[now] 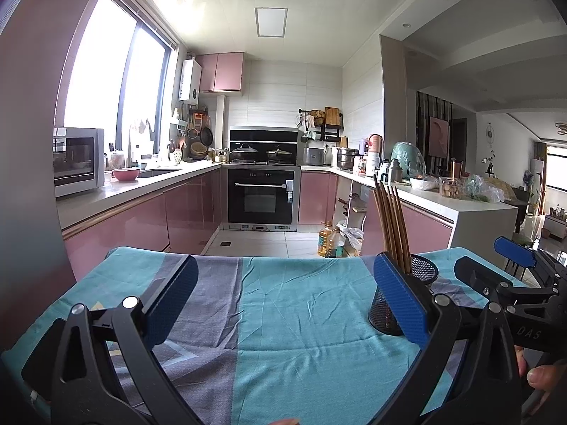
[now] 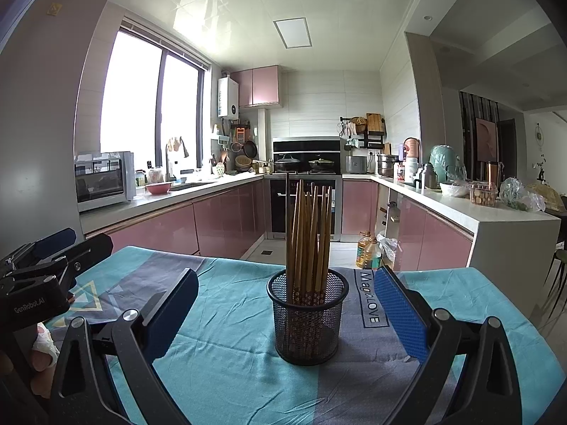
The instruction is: Organize utensils
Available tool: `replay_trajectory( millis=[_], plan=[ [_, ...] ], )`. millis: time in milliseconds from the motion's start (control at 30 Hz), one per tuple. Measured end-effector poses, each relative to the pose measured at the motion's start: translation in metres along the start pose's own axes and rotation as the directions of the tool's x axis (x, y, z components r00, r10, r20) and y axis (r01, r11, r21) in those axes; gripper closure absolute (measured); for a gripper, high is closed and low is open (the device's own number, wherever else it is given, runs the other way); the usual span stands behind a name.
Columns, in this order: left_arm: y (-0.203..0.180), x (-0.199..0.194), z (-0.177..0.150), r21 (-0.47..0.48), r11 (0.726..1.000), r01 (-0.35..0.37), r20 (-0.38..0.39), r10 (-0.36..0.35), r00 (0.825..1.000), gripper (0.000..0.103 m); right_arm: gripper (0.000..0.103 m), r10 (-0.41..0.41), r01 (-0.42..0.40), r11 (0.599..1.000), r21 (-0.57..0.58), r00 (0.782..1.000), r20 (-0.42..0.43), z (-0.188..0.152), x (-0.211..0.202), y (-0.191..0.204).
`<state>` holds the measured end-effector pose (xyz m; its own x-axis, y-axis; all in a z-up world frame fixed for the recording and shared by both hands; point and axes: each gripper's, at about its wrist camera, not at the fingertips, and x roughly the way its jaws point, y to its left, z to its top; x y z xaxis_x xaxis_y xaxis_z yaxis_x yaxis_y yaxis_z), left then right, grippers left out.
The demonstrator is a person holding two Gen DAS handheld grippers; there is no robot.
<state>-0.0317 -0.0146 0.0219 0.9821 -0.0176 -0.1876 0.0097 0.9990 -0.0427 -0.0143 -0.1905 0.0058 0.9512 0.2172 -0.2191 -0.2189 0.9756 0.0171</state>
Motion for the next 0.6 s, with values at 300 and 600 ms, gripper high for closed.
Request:
replay_trajectory(
  millis=[300,600],
  plan=[
    [0.0003,0.0009,-0.0015,0.001,1.000,-0.001,-0.004,0.001,1.000,0.006,0.007,0.000,0.000,1.000,0.003,1.000,-0.003,0.0000,0.0002,-0.0009],
    [0.0002,0.0009,-0.0014,0.002,1.000,-0.002,-0.005,0.002,1.000,0.006,0.007,-0.001,0.001,1.000,0.004,1.000,-0.005,0.0000,0.0008,-0.0010]
  ],
)
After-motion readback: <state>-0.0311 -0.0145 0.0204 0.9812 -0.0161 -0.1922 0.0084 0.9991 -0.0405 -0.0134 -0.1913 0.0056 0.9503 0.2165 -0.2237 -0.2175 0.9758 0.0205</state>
